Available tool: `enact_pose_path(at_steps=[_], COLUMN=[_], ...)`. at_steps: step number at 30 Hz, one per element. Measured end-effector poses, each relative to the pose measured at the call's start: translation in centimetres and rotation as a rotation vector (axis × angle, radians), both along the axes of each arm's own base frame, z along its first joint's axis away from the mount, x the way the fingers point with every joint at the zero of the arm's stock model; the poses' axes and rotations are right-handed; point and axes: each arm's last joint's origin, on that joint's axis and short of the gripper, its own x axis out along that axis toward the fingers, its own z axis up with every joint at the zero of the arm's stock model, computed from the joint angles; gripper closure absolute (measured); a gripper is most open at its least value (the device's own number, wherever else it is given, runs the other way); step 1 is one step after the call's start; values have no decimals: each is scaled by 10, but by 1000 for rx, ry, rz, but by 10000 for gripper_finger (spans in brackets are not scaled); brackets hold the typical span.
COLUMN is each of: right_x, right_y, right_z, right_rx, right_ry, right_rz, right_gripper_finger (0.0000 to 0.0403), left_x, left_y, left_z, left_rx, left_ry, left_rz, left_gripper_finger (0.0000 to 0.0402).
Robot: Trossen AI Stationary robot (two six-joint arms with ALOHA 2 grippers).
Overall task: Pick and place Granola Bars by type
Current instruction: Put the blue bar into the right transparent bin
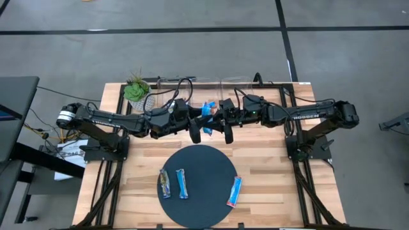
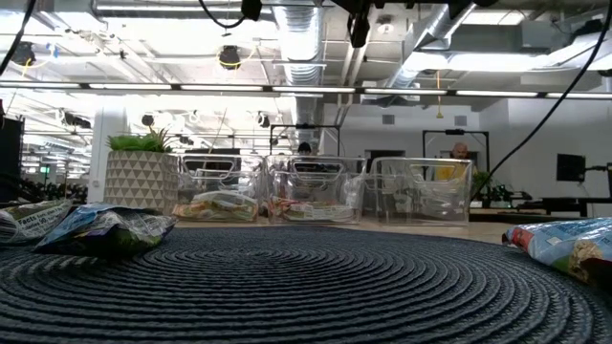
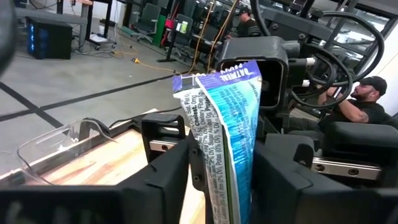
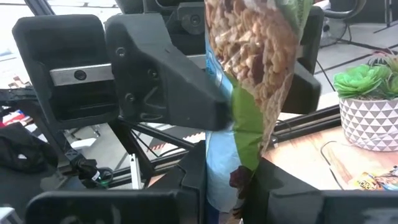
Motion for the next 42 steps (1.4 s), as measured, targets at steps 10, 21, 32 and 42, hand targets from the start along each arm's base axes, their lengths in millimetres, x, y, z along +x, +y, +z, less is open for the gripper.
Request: enact_pose_path(at_steps=[10, 21, 32, 42], right_x=[0, -1, -12, -37], right_y=[-2, -11, -46, -93], right_z=[0, -3, -28, -50], right_rx=[-1, 3, -7, -11], right_ry=[0, 36, 292, 543], right_rz=[-8, -34, -138, -268], right_gripper_finger=[348, 348, 348, 348], left_x=[0, -1, -1, -2], left_y=[0, 1, 2, 2], left_z=[0, -1, -6, -8], left_rx=[-2, 2, 0, -4], left_ry=[0, 14, 54, 73], left_rz=[0, 56, 85, 85], left_gripper_finger=[148, 112, 112, 112])
